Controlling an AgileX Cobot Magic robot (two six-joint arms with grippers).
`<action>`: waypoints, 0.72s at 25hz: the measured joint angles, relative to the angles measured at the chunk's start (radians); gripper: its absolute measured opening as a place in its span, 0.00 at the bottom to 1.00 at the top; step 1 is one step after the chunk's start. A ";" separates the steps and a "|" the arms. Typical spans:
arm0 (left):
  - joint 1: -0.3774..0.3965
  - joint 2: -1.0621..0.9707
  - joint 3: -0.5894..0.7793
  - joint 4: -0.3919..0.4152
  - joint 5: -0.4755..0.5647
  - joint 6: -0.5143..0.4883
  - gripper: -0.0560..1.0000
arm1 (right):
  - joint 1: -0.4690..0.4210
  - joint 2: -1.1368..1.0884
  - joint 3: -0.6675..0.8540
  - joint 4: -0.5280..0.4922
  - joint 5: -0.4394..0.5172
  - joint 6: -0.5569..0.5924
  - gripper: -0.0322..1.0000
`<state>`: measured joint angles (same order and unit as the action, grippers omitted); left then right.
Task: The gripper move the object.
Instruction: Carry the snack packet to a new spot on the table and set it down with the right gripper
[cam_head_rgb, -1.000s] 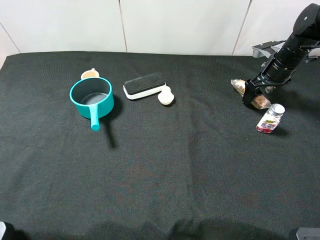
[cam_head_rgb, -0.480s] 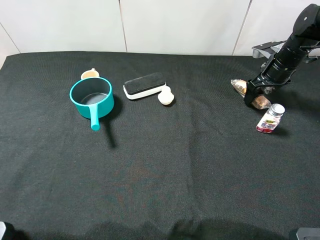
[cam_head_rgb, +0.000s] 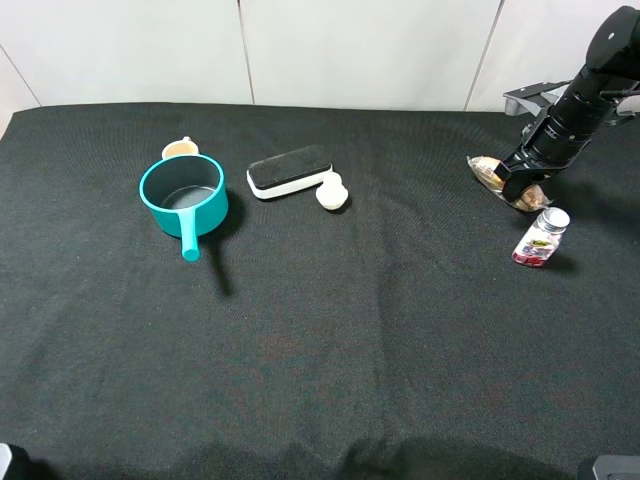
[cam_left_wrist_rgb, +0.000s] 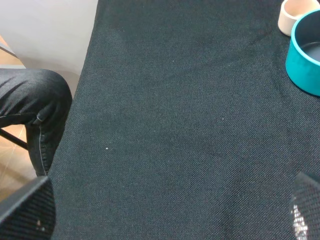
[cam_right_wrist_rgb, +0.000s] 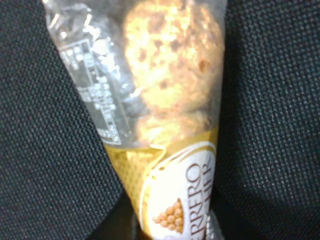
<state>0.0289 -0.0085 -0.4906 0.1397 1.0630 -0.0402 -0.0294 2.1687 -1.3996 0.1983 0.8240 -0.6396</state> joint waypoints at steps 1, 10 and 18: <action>0.000 0.000 0.000 0.000 0.000 0.000 0.99 | 0.000 0.000 0.000 0.000 0.000 0.000 0.17; 0.000 0.000 0.000 0.000 0.000 0.000 0.99 | 0.000 0.000 0.000 0.000 0.001 0.000 0.17; 0.000 0.000 0.000 0.000 0.000 0.000 0.99 | 0.000 0.002 -0.094 -0.008 0.140 0.023 0.17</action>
<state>0.0289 -0.0085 -0.4906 0.1397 1.0630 -0.0402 -0.0294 2.1705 -1.4933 0.1906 0.9641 -0.6166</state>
